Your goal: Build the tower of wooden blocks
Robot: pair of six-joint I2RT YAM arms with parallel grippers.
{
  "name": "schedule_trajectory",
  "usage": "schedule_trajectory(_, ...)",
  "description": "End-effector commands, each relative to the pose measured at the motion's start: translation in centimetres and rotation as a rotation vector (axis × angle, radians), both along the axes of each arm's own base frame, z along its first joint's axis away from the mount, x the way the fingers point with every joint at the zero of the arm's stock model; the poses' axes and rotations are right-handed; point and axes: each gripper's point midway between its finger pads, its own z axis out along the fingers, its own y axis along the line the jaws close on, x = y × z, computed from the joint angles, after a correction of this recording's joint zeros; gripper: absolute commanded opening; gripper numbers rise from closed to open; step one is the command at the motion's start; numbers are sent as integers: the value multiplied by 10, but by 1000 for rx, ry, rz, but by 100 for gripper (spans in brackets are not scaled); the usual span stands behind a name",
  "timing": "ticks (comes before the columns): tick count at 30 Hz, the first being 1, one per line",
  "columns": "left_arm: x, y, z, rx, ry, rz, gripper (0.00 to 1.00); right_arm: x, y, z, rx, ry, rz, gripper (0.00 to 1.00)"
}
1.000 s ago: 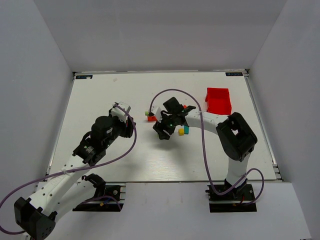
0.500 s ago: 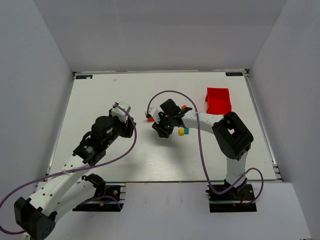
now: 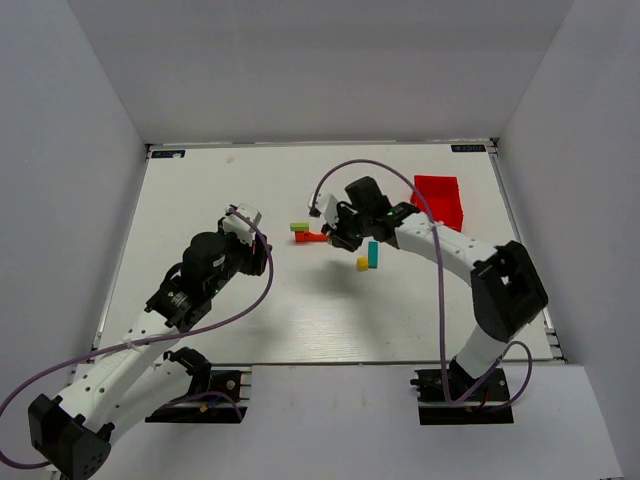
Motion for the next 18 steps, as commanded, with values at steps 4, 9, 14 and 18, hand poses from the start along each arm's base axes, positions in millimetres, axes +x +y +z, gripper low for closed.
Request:
schedule_trajectory(4,0,-1,14,-23,-31,-7,65,26,-30,16,-36,-141,94,0)
schedule_trajectory(9,0,-1,14,-23,-31,-7,65,40,-38,0,-110,-177,192,0)
schedule_trajectory(14,0,-1,14,-23,-31,-7,65,60,-31,-4,-125,-47,274,0)
schedule_trajectory(18,0,-1,14,-23,-31,-7,65,75,-21,-13,-127,-51,327,0)
